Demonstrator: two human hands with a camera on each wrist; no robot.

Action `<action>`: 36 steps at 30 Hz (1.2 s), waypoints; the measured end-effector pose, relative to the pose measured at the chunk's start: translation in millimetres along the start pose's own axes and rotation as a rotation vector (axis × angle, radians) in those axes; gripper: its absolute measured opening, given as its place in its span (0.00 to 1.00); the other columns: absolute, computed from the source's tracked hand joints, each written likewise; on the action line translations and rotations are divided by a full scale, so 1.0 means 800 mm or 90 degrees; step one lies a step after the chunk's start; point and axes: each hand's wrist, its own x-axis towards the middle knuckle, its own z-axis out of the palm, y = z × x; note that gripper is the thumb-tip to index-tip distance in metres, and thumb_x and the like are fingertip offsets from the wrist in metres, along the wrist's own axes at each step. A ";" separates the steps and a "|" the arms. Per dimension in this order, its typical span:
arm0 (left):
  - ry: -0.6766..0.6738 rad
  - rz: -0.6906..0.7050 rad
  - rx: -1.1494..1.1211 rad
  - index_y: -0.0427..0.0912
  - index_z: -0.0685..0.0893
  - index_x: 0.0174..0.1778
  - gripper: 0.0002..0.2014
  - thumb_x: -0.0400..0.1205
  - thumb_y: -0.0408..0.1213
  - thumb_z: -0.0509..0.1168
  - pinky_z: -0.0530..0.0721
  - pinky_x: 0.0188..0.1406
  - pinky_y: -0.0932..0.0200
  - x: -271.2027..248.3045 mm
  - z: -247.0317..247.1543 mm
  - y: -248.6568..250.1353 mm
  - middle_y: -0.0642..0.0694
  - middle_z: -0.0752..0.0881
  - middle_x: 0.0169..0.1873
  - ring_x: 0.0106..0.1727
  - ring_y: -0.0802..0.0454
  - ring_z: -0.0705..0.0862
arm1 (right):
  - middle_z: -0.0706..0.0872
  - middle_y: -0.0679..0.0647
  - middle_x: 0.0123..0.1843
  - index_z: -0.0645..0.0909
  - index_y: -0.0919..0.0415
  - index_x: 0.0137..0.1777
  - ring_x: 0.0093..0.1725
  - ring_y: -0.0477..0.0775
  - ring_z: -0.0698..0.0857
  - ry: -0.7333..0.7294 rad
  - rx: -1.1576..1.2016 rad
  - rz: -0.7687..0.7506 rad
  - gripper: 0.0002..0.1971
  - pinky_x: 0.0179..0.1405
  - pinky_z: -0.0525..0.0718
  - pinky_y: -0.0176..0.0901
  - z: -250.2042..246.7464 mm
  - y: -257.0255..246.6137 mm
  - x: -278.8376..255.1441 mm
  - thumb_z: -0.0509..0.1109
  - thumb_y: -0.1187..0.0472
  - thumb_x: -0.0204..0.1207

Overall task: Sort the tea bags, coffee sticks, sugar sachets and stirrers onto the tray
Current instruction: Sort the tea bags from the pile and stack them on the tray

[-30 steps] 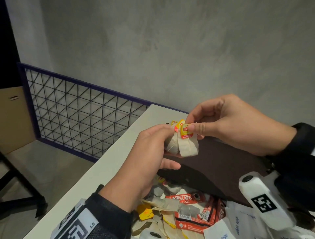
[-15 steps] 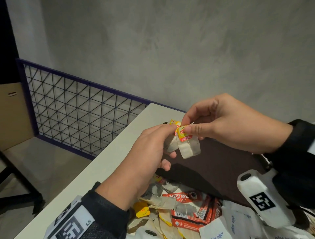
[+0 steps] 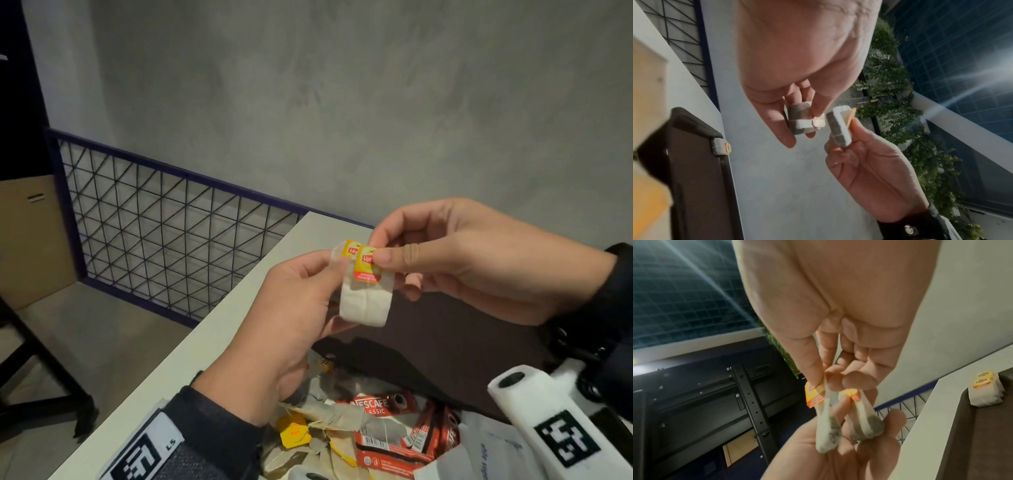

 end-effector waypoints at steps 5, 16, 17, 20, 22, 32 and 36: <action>-0.018 -0.026 -0.089 0.39 0.93 0.57 0.09 0.88 0.34 0.68 0.93 0.38 0.55 0.001 0.000 0.002 0.35 0.94 0.52 0.55 0.40 0.94 | 0.86 0.62 0.35 0.86 0.73 0.49 0.30 0.51 0.82 0.136 -0.049 -0.038 0.07 0.27 0.80 0.40 0.013 0.017 0.018 0.78 0.70 0.74; -0.055 0.003 -0.042 0.38 0.92 0.59 0.11 0.90 0.33 0.64 0.94 0.48 0.49 0.003 -0.005 0.001 0.36 0.94 0.53 0.57 0.41 0.94 | 0.88 0.65 0.32 0.88 0.69 0.51 0.30 0.54 0.84 0.209 -0.078 -0.057 0.06 0.29 0.85 0.38 0.015 0.029 0.027 0.78 0.69 0.76; -0.047 0.004 -0.039 0.37 0.92 0.58 0.11 0.89 0.32 0.64 0.94 0.48 0.48 0.003 -0.005 0.000 0.36 0.94 0.52 0.57 0.40 0.94 | 0.89 0.67 0.34 0.89 0.69 0.50 0.31 0.54 0.85 0.194 -0.080 -0.056 0.05 0.29 0.85 0.38 0.014 0.028 0.025 0.78 0.69 0.76; -0.028 0.001 -0.034 0.37 0.93 0.57 0.10 0.88 0.31 0.65 0.94 0.48 0.46 0.004 -0.005 -0.002 0.35 0.94 0.52 0.56 0.39 0.94 | 0.90 0.67 0.38 0.90 0.66 0.48 0.32 0.54 0.86 0.141 -0.131 -0.045 0.04 0.31 0.85 0.41 0.010 0.025 0.021 0.80 0.67 0.75; -0.021 -0.005 -0.038 0.37 0.93 0.57 0.10 0.88 0.31 0.65 0.94 0.48 0.47 0.002 -0.002 -0.002 0.35 0.94 0.52 0.56 0.40 0.94 | 0.90 0.66 0.38 0.90 0.64 0.45 0.33 0.53 0.85 0.128 -0.192 -0.049 0.03 0.31 0.84 0.44 0.006 0.020 0.023 0.80 0.67 0.74; 0.123 -0.025 -0.131 0.43 0.84 0.69 0.15 0.87 0.36 0.67 0.95 0.44 0.49 0.012 -0.017 0.008 0.43 0.94 0.56 0.53 0.43 0.95 | 0.87 0.64 0.50 0.79 0.63 0.51 0.46 0.59 0.86 0.120 -0.247 0.122 0.03 0.50 0.88 0.53 -0.065 0.031 0.125 0.71 0.69 0.83; 0.135 -0.017 -0.131 0.44 0.86 0.67 0.13 0.87 0.36 0.67 0.95 0.41 0.50 0.011 -0.021 0.014 0.43 0.94 0.56 0.53 0.43 0.95 | 0.87 0.67 0.50 0.77 0.63 0.50 0.47 0.65 0.86 0.086 -0.257 0.247 0.04 0.51 0.88 0.56 -0.069 0.093 0.170 0.68 0.71 0.84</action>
